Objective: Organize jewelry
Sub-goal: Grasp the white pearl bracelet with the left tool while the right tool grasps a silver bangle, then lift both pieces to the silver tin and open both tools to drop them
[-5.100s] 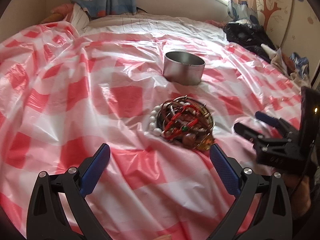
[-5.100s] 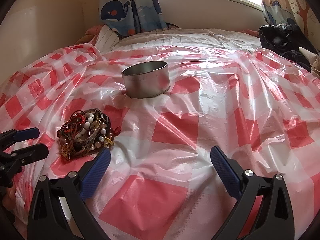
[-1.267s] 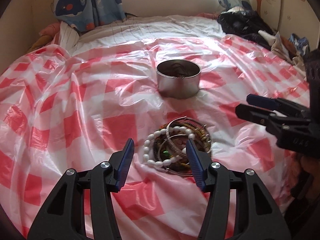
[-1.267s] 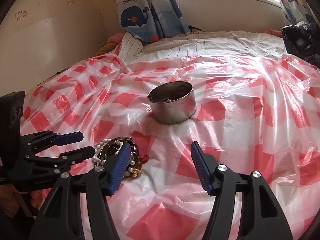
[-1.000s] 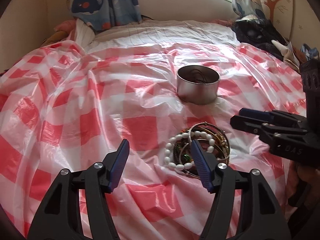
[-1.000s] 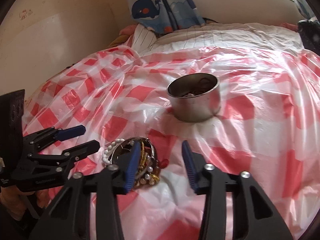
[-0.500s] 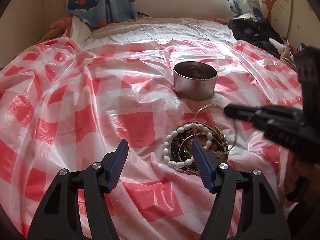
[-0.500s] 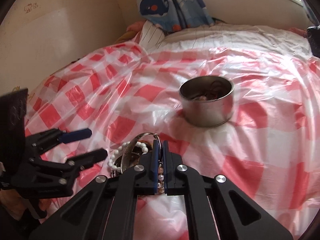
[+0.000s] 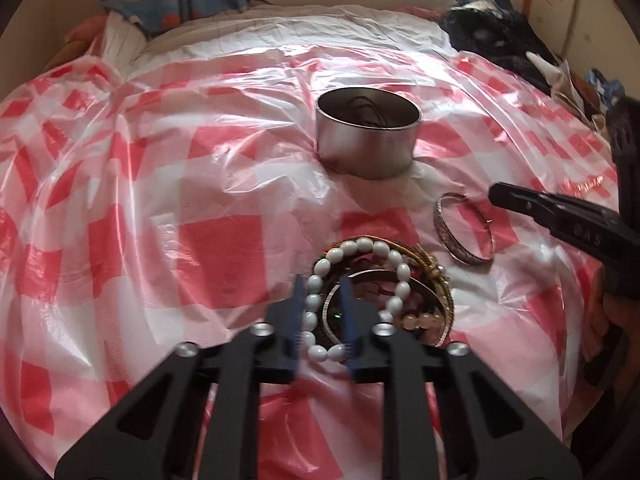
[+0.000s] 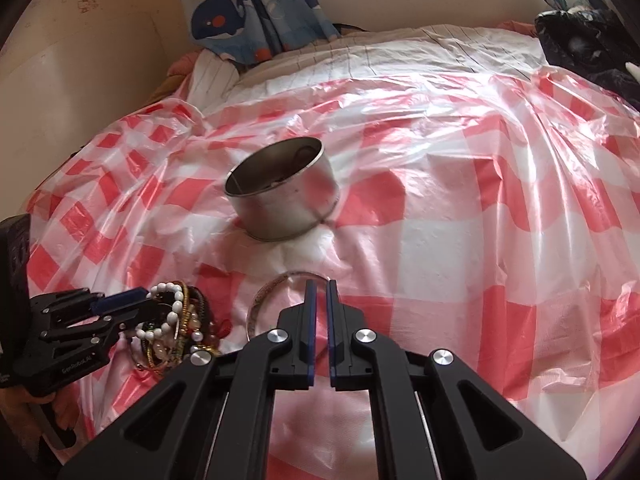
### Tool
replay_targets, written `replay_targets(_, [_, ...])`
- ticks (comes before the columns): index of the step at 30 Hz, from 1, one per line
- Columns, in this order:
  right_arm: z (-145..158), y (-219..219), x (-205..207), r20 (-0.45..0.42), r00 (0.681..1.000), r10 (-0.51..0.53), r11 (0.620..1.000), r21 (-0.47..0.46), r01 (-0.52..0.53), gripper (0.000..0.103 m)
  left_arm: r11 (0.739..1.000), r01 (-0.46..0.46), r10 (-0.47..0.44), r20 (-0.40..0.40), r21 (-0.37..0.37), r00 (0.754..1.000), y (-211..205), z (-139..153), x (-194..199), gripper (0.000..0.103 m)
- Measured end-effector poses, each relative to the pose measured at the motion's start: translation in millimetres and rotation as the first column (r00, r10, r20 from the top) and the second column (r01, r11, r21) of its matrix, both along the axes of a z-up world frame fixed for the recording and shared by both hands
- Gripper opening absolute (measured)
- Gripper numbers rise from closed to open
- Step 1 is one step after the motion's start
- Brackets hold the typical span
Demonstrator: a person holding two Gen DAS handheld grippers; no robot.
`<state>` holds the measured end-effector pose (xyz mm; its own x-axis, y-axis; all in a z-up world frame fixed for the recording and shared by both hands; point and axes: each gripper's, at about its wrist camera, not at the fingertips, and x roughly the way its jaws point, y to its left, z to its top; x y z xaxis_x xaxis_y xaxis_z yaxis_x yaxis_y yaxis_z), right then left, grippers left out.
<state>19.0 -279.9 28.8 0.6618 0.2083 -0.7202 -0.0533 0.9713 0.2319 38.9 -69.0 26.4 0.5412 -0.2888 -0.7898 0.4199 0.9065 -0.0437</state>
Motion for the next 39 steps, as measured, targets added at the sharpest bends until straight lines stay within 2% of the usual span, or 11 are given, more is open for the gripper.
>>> replay_targets(1, [-1,-1,0,-0.003,1.000,-0.003,1.000,-0.001,0.003,0.008,1.000,0.003,-0.004,0.012,0.011,1.000,-1,2,-2,0.009])
replay_targets(4, [-7,3,2,-0.020,1.000,-0.012,0.999,-0.048,0.011,0.044,1.000,-0.002,0.003,0.043,-0.023,0.999,6,13,-7,0.000])
replay_targets(9, [-20,10,8,-0.071,0.997,-0.007,0.995,-0.101,0.000,0.045,0.999,-0.024,0.025,0.031,-0.041,0.999,14,15,-4,0.001])
replay_targets(11, [-23,12,8,-0.076,0.997,0.003,0.994,-0.111,-0.011,0.045,0.998,-0.016,0.016,0.003,-0.054,1.000,14,12,-3,0.016])
replay_targets(13, [-24,14,8,-0.081,0.997,0.012,0.993,-0.115,-0.022,0.045,0.998,-0.032,0.031,-0.021,-0.062,0.999,14,7,-2,0.056])
replay_targets(15, [-25,14,9,-0.084,0.996,0.016,0.993,-0.117,-0.026,0.045,0.997,-0.026,0.022,-0.050,-0.073,0.999,13,2,-3,0.057])
replay_targets(16, [-26,14,9,-0.086,0.996,0.018,0.993,-0.117,-0.028,0.045,0.998,-0.018,0.015,-0.051,-0.061,0.999,12,0,-4,0.052])
replay_targets(19, [-26,14,9,-0.088,0.996,0.022,0.993,-0.112,-0.032,0.045,0.999,0.016,-0.018,-0.065,-0.029,0.998,7,-3,-7,0.010])
replay_targets(28, [-26,15,9,-0.086,0.996,0.028,0.995,-0.093,-0.036,0.040,0.985,-0.002,-0.002,-0.017,-0.175,1.000,26,20,-13,0.006])
replay_targets(32, [-26,14,10,-0.091,0.996,0.027,0.996,-0.086,-0.034,0.040,0.999,-0.030,0.031,-0.054,0.021,0.998,18,2,-8,0.007])
replay_targets(39, [-27,14,10,-0.091,0.995,0.026,0.996,-0.084,-0.033,0.040,0.999,-0.012,0.011,-0.026,-0.030,1.000,25,10,-13,0.006])
